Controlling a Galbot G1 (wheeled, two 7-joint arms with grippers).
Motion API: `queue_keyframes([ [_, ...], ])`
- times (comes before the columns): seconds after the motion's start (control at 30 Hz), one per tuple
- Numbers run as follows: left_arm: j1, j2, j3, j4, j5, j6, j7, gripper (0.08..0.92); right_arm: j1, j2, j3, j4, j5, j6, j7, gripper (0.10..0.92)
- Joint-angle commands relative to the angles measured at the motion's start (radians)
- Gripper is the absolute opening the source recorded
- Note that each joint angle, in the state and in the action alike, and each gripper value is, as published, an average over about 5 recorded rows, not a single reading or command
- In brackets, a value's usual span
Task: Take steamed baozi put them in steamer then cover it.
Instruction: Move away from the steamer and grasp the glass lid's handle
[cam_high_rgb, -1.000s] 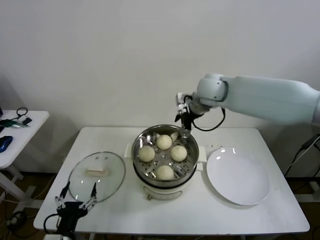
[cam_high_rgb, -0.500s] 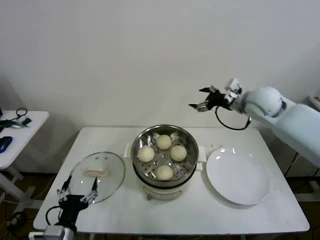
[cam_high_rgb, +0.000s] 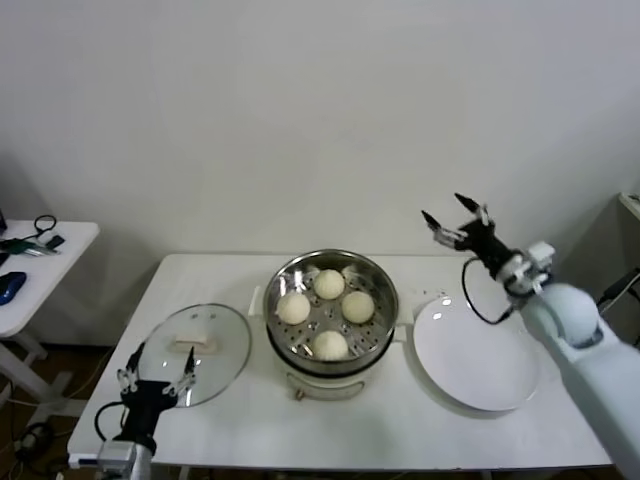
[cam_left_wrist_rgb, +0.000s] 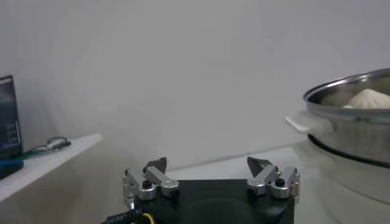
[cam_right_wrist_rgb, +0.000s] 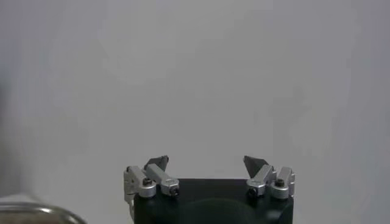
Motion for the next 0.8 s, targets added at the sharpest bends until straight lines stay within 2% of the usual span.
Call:
queue_keyframes([
  [0.03,-0.019,0.003,0.003,0.047,0.059,-0.059,-0.021,0.823,-0.664,0.287,0.396,0.01,-0.104,0.3,0.024,0.823],
  [0.13,-0.023,0.011,-0.003,0.07,0.143,-0.096,-0.074,0.823,-0.667,0.318,0.369,-0.011,-0.119,0.324,0.032,0.823],
  [0.23,-0.015,0.035,-0.009,0.084,0.287,-0.129,-0.173,0.823,-0.668,0.343,0.352,-0.027,-0.124,0.331,0.043,0.823],
  [0.33,-0.009,0.063,-0.024,0.115,0.582,-0.167,-0.306,0.823,-0.669,0.352,0.338,-0.04,-0.124,0.334,0.049,0.823],
  [0.43,-0.018,0.084,-0.034,0.184,0.931,-0.188,-0.393,0.823,-0.672,0.351,0.33,-0.046,-0.122,0.335,0.051,0.823],
  [0.6,-0.066,0.107,0.005,0.342,1.265,-0.163,-0.453,0.823,-0.672,0.352,0.33,-0.046,-0.12,0.332,0.053,0.823],
  [0.8,-0.137,0.131,0.042,0.483,1.372,-0.148,-0.477,0.823,-0.679,0.364,0.334,-0.047,-0.121,0.336,0.056,0.823],
])
